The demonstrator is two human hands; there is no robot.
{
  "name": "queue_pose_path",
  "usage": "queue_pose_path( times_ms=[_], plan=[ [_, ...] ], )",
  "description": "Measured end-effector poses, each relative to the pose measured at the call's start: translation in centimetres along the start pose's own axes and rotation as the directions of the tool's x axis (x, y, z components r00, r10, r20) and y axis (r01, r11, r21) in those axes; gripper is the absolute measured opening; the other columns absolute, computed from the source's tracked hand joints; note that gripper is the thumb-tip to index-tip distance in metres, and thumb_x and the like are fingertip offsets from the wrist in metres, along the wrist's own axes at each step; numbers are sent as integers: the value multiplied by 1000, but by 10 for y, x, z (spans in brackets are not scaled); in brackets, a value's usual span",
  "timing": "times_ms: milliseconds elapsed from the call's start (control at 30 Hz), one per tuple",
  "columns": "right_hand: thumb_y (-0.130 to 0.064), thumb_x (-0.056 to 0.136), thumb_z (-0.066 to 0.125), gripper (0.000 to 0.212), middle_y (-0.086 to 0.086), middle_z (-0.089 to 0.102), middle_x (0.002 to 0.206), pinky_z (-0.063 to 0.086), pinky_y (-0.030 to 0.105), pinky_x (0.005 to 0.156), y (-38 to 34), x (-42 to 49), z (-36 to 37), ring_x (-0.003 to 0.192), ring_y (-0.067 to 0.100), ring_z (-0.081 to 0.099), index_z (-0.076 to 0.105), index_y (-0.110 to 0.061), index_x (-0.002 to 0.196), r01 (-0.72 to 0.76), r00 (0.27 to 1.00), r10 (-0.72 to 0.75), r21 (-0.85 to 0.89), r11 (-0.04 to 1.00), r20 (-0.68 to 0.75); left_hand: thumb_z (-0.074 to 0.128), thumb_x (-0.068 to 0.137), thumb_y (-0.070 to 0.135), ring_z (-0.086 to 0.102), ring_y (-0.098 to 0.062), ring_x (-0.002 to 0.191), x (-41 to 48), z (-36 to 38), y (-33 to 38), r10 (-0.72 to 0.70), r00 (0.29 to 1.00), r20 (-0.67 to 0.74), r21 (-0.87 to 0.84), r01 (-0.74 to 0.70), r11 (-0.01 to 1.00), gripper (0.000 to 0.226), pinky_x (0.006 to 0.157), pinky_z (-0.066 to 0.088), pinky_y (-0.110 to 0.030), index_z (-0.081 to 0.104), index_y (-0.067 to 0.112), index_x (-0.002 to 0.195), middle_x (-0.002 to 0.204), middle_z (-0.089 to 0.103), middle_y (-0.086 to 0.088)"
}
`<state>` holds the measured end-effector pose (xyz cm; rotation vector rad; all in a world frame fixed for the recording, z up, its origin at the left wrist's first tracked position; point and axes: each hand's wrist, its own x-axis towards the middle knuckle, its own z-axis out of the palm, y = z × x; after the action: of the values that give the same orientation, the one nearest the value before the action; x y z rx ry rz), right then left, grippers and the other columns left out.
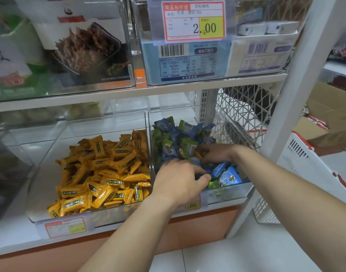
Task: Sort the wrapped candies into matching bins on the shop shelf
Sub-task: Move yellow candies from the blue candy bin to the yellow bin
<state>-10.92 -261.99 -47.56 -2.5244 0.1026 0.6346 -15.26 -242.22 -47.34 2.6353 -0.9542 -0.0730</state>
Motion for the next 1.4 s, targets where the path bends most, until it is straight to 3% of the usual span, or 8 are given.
queue_pose_path(
  times_ms=[233, 467, 633, 767, 867, 1067, 1233, 1400],
  plan=[
    [-12, 84, 72, 48, -1, 61, 117, 49, 28, 78, -2, -4, -4, 100, 18, 60, 57, -26, 128, 57, 984, -39, 104, 993, -174, 39, 91, 64, 55, -19, 108, 1, 0, -1, 2, 1000, 5, -7, -2, 1000, 42, 93, 45, -38, 69, 44, 114, 115, 69, 9],
    [-33, 80, 83, 31, -5, 74, 104, 50, 33, 89, -17, -28, -31, 98, 15, 68, 69, -27, 107, 296, 887, -79, 427, 855, -456, 45, 90, 62, 61, -18, 106, 1, -3, 1, -18, 1000, -4, -59, 18, 998, 41, 90, 51, -36, 68, 40, 116, 114, 71, 10],
    [-40, 81, 80, 31, 4, 77, 96, 48, 36, 83, -36, -43, -24, 88, 19, 72, 74, -17, 101, 354, 912, -134, 579, 735, -388, 64, 85, 44, 62, -15, 89, 5, -12, 3, -260, 929, -265, -460, 115, 880, 22, 75, 52, -34, 54, 31, 99, 99, 62, 8],
    [-42, 79, 78, 37, 9, 76, 104, 50, 39, 85, -40, -50, -6, 97, 25, 73, 75, -17, 107, 339, 937, -153, 705, 623, -315, 79, 72, 42, 62, -15, 107, 7, -14, -2, -251, 929, -272, -616, 32, 787, 85, 87, 54, -34, 26, 43, 137, 128, 55, 5],
    [-43, 83, 75, 21, 4, 77, 104, 55, 30, 75, -40, -54, 4, 94, 18, 74, 78, -28, 98, 321, 946, -157, 762, 562, -283, 84, 68, 41, 60, -13, 112, 8, -9, -7, -140, 969, -206, -549, 4, 836, 104, 92, 51, -28, 16, 50, 146, 133, 53, 5],
    [-59, 79, 70, 36, -6, 76, 109, 34, 52, 105, -45, -52, 9, 109, 18, 68, 74, -35, 106, 262, 959, -81, 750, 608, -270, 86, 72, 31, 51, 5, 96, 9, -8, -10, -180, 960, -216, -580, 23, 814, 97, 73, 34, 3, 29, 41, 150, 111, 56, 22],
    [-53, 85, 64, 40, 1, 77, 101, 45, 31, 84, -44, -55, 7, 93, 12, 72, 75, -19, 103, 339, 933, -170, 623, 705, -316, 85, 75, 21, 47, 28, 76, 9, -12, -10, -196, 947, -256, -625, -7, 781, 69, 66, 31, 8, 55, 29, 137, 88, 49, 37],
    [-54, 88, 62, 36, -1, 78, 97, 48, 25, 79, -38, -53, 7, 87, 10, 73, 78, -22, 95, 323, 940, -184, 574, 752, -288, 80, 81, 24, 57, -4, 97, 10, -14, -8, -260, 931, -255, -660, 29, 751, 65, 77, 41, -12, 52, 35, 138, 97, 54, 25]
  ],
)
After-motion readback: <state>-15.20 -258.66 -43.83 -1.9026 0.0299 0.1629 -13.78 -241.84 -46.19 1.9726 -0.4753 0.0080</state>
